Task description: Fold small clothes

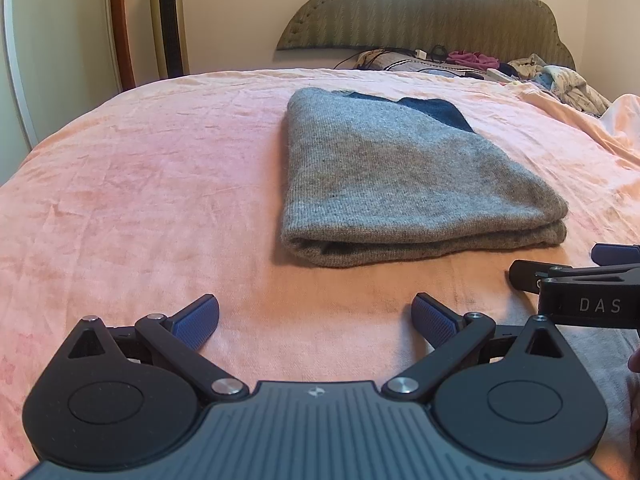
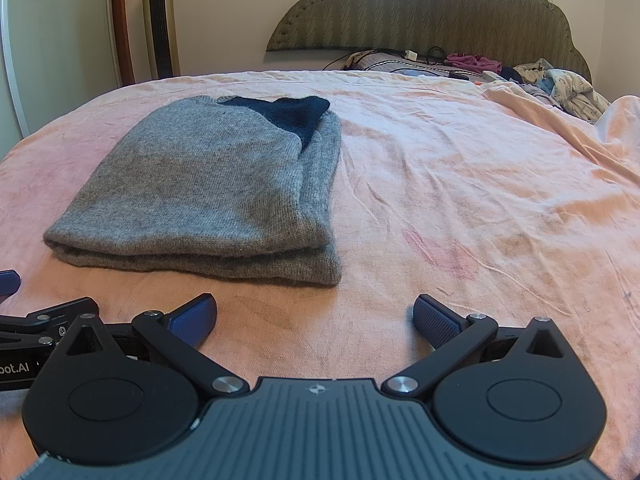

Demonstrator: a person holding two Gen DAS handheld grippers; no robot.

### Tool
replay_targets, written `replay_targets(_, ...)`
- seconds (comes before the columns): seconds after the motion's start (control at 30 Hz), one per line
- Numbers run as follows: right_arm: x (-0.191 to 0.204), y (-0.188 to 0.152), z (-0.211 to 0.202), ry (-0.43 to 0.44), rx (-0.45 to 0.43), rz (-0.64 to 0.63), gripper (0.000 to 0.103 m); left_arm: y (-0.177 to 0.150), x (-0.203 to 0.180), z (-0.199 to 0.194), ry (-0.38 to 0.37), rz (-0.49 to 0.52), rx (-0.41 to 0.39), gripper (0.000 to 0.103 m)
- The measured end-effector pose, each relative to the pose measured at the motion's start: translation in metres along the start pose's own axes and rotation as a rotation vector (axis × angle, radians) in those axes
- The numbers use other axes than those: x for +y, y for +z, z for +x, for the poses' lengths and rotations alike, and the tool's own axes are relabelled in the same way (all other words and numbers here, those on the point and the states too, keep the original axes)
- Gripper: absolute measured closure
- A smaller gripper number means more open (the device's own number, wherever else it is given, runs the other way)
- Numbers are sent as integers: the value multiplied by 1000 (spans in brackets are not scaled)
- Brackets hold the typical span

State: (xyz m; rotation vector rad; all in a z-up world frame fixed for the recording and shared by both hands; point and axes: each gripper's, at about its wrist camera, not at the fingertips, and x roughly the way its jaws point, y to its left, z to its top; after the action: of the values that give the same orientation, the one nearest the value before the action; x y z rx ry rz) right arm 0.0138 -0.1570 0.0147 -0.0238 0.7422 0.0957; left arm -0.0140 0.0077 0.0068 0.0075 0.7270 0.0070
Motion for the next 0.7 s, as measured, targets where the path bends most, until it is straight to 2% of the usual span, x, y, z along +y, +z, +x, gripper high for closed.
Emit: replay_targets(0.7, 0, 0, 0, 0, 0, 0, 0, 6, -1, 1, 6, -7, 37, 0)
